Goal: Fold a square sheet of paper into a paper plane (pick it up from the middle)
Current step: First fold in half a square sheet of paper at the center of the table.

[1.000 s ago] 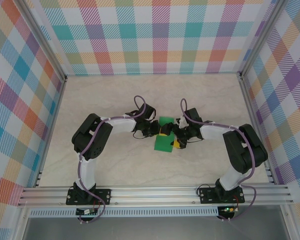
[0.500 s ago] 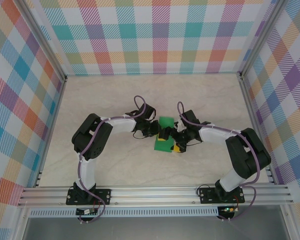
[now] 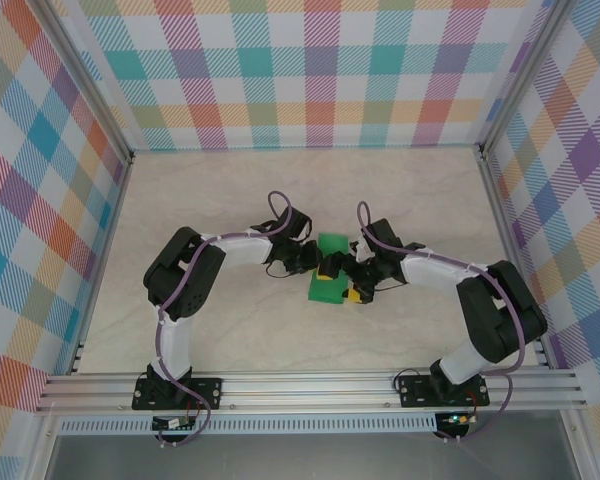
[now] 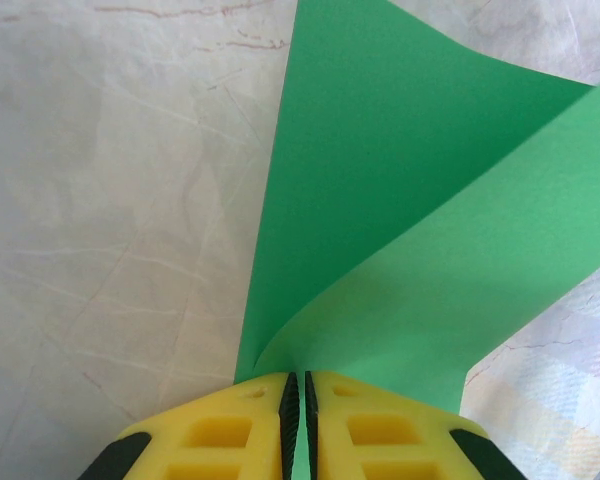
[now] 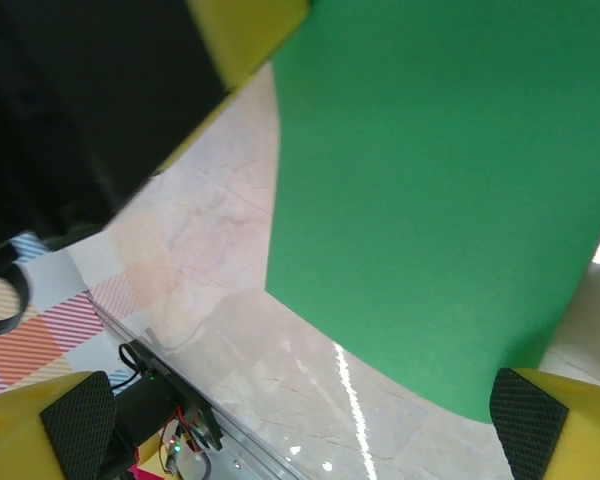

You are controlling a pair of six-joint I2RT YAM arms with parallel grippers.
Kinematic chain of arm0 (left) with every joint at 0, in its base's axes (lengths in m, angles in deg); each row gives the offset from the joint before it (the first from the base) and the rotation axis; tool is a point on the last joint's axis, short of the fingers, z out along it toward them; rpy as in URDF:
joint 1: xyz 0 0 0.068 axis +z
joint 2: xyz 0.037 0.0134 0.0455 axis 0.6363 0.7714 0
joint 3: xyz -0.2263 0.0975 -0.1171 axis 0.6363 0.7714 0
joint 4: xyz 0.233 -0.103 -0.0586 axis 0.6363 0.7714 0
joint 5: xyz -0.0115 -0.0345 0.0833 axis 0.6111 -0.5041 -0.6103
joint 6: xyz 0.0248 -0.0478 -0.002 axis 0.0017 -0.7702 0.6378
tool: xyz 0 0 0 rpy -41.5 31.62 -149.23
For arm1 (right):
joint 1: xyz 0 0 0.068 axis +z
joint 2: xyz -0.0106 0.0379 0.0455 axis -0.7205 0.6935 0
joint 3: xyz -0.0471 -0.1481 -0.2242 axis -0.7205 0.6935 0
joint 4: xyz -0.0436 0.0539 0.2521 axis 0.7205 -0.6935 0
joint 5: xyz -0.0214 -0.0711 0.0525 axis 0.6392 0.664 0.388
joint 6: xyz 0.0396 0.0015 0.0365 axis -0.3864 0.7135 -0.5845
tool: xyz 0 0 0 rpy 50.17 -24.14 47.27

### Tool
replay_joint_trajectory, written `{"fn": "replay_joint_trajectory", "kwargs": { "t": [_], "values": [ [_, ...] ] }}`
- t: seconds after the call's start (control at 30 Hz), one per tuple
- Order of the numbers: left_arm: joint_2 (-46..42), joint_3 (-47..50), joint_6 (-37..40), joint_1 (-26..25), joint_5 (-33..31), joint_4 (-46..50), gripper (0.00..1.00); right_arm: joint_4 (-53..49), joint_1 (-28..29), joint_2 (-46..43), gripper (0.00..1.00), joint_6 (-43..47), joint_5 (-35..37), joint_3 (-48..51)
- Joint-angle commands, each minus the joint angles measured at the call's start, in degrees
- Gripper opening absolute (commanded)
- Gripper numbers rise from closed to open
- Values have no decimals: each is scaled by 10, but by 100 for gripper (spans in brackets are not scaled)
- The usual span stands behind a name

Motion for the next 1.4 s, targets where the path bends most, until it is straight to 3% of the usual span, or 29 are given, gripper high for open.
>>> {"fn": "replay_joint_trajectory", "kwargs": {
  "t": [0.0, 0.07, 0.17, 0.2, 0.23, 1.03, 1.37],
  "values": [
    [10, 16, 9, 7, -22, 48, 15, 13, 2, -3, 88, -6, -9, -4],
    [10, 16, 8, 7, -22, 48, 15, 8, 2, 1, 73, -6, 1, -7],
    [8, 17, 9, 7, -22, 49, 15, 7, -1, -2, 31, -8, 17, -8],
    [8, 16, 9, 7, -22, 49, 15, 9, -2, -2, 11, -11, 23, -7],
    [7, 16, 10, 7, -22, 50, 15, 12, -3, 0, 0, -16, 28, -5],
    [10, 14, 13, 7, -20, 53, 15, 64, -16, 56, 0, -13, 25, 60],
    [12, 10, 13, 7, -21, 55, 14, 33, -13, 9, 0, 7, 18, 53]
  ]
}}
